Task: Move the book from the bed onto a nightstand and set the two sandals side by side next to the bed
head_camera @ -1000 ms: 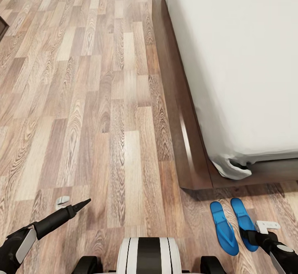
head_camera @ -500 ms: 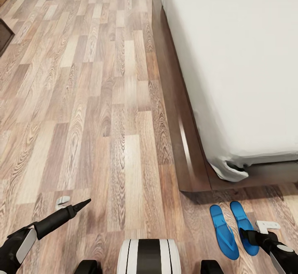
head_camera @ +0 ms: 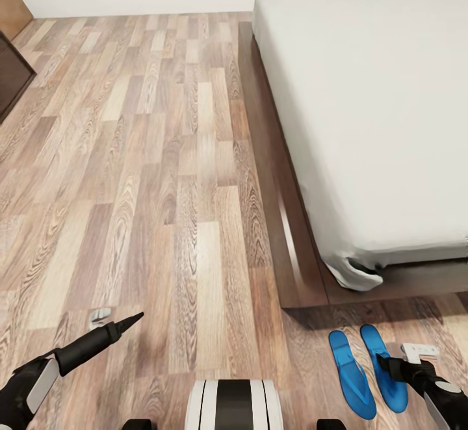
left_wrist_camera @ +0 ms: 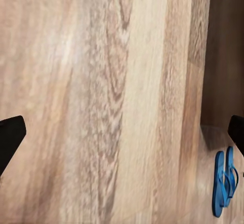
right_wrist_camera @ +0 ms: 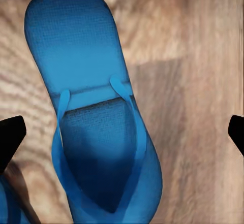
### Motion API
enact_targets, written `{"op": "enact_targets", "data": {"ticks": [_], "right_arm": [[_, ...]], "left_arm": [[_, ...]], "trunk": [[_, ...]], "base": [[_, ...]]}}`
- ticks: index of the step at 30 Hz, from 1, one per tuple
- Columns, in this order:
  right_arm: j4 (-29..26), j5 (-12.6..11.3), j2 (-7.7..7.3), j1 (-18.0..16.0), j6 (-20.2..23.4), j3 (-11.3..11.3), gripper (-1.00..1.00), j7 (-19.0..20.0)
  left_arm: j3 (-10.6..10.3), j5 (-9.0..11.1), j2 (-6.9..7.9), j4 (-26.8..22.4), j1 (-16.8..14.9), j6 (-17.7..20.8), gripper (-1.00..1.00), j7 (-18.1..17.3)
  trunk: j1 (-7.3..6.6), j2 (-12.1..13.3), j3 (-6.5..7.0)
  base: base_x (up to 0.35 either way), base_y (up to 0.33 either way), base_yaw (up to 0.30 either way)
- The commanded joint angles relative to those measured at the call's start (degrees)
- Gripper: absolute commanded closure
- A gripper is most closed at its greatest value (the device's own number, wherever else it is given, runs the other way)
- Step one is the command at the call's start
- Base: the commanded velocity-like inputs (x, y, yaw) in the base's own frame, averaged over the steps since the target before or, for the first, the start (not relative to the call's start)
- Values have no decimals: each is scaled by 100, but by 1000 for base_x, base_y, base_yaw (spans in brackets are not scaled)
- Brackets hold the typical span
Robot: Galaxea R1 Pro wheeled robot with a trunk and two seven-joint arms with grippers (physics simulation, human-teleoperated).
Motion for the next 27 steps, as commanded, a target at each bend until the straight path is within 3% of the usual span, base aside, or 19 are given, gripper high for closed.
{"op": "enact_targets", "data": {"ticks": [1,5,8,10,11,13,14,16,17,19,24,27], "right_arm": [[-51,1,3,0,27,-35,-100,55],[-279,-199,-29,10,73,-36,-100,299],[-320,-646,-49,18,90,-41,-100,873],[-251,-1362,-227,36,100,-42,-100,2224],[-203,-1462,-284,37,100,-43,-100,2506],[284,-1731,-546,41,101,-43,-100,3608],[865,-1829,-713,42,101,-43,-100,4303],[1412,-1880,-804,43,97,-43,-100,4820],[1807,-1905,-850,43,86,-43,-100,5180],[1973,-1915,-868,44,71,-43,-100,5332],[2255,-1931,-889,44,25,-43,-100,5548],[2273,-1932,-872,44,5,-43,-100,5533]], "left_arm": [[4,29,-15,4,-2,58,-100,29],[-3,-34,-115,7,-2,52,-100,378],[-44,-111,-168,10,0,49,-100,546],[-69,-184,-214,18,7,48,-100,610],[-71,-190,-219,18,11,47,-100,616],[-90,-211,-240,28,31,28,-100,632],[-101,-253,-244,126,45,-17,-100,637],[-103,-348,-242,374,52,-107,-100,637],[-104,-461,-234,735,56,-296,-100,638],[-104,-527,-228,991,57,-493,-100,638],[-97,-643,-195,1800,60,-1521,-100,634],[-96,-649,-196,1865,60,-1616,-100,636]], "trunk": [[-3,0,20],[-13,6,108],[-21,10,175],[-26,12,219],[-29,14,241],[-34,17,286],[-37,18,308],[-42,21,352],[-44,22,374],[-50,25,419],[-62,31,529],[-70,35,596]], "base": [[0,0,0],[0,0,0],[0,0,0],[0,0,0],[0,0,0],[0,0,0],[0,0,0],[0,0,0],[0,0,0],[0,0,0],[0,0,0],[0,0,0]]}}
